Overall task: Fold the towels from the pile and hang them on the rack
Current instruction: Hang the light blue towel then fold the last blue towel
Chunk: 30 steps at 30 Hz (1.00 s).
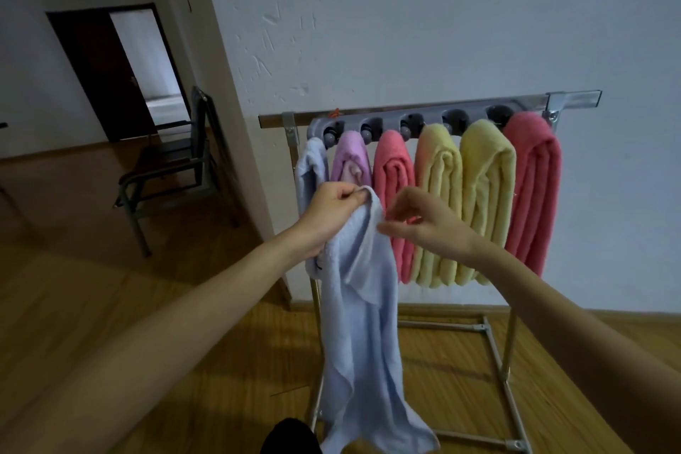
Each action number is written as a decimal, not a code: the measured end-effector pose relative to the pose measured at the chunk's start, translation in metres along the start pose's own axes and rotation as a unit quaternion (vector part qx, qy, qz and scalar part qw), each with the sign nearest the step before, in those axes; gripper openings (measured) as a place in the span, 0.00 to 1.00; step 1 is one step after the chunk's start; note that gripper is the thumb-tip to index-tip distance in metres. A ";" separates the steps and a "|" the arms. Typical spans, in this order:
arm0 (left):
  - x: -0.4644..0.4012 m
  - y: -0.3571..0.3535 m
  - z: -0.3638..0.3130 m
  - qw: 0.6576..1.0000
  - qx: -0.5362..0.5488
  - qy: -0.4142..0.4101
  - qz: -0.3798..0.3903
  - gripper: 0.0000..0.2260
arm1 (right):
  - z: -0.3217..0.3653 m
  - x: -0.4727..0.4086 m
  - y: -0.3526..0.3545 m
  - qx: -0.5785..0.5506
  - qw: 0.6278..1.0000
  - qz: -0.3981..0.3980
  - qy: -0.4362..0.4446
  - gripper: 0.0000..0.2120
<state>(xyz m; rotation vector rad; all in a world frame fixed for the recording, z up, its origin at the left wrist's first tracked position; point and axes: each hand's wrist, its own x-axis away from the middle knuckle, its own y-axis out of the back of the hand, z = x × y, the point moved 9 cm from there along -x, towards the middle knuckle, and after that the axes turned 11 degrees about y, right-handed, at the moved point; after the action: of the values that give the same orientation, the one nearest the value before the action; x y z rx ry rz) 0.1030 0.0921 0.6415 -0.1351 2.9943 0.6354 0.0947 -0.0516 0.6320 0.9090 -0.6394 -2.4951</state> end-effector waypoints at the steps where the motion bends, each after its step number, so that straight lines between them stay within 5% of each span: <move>1: 0.001 0.000 0.000 1.000 -0.005 -0.001 -0.002 0.15 | 0.002 0.001 -0.005 0.040 0.999 0.010 0.019 0.16; 7: 0.004 0.005 -0.006 0.999 -0.039 -0.017 -0.014 0.14 | 0.016 0.005 -0.010 0.087 0.991 -0.086 0.056 0.18; 14: 0.010 0.010 -0.016 0.998 -0.058 -0.037 -0.007 0.11 | 0.014 -0.001 -0.015 0.112 0.989 -0.070 0.070 0.08; 17: 0.008 0.018 -0.015 0.995 -0.088 -0.041 -0.019 0.11 | 0.011 -0.001 -0.004 0.146 0.982 -0.083 0.086 0.13; 25: 0.016 0.010 0.028 0.967 -0.252 0.027 0.030 0.13 | 0.014 0.000 0.021 0.244 0.956 -0.118 0.113 0.08; 30: 0.018 0.018 0.053 0.974 -0.203 0.098 0.009 0.11 | 0.011 0.003 0.012 0.258 0.957 -0.072 0.114 0.08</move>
<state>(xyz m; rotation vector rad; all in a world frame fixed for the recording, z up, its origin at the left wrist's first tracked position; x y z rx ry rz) 0.0860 0.1287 0.5986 -0.2057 3.0017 1.3009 0.0875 -0.0601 0.6443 1.4512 -1.2122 -2.3253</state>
